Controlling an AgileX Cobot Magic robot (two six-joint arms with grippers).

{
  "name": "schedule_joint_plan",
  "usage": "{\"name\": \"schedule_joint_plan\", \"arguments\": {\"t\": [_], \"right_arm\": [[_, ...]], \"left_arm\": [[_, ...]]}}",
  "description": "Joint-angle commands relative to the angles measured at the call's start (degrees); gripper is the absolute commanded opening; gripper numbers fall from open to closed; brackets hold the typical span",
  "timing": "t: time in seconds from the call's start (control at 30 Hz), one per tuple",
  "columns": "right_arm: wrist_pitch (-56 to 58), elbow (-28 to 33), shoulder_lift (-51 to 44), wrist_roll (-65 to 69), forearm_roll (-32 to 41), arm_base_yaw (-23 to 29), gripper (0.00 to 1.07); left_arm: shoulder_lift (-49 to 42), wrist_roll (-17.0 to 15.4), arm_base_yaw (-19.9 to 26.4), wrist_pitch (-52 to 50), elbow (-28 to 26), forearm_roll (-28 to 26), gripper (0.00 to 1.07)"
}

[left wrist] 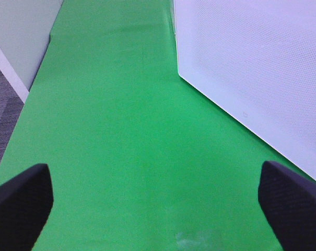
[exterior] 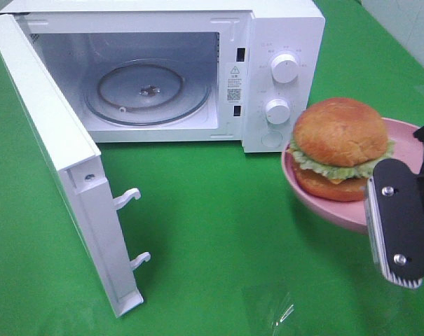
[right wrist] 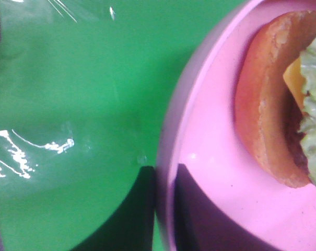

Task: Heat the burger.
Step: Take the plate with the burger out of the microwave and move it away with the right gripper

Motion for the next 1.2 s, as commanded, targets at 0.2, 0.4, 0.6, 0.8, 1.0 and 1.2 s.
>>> {"name": "schedule_joint_plan", "arguments": {"t": [0.2, 0.4, 0.6, 0.8, 1.0, 1.2], "right_arm": [[6.82, -0.34, -0.92, 30.88, -17.65, -0.34, 0.0], [12.55, -0.34, -0.92, 49.22, -20.34, -0.34, 0.0], [16.44, -0.34, -0.86, 57.75, -20.34, -0.34, 0.0], [20.0, -0.34, -0.57, 65.55, -20.34, -0.34, 0.0], [19.71, -0.34, 7.05, 72.42, -20.23, -2.92, 0.0], [15.53, -0.46, 13.41, 77.52, -20.57, -6.7, 0.0]], "left_arm": [[-1.03, -0.11, 0.06, -0.8, 0.11, -0.23, 1.0], [-1.03, -0.11, 0.06, -0.8, 0.11, -0.23, 1.0], [-1.03, -0.11, 0.06, -0.8, 0.11, -0.23, 1.0], [-1.03, -0.11, 0.06, -0.8, 0.11, -0.23, 1.0], [-1.03, -0.11, 0.06, -0.8, 0.11, -0.23, 1.0], [-1.03, -0.11, 0.06, -0.8, 0.11, -0.23, 1.0]]}}
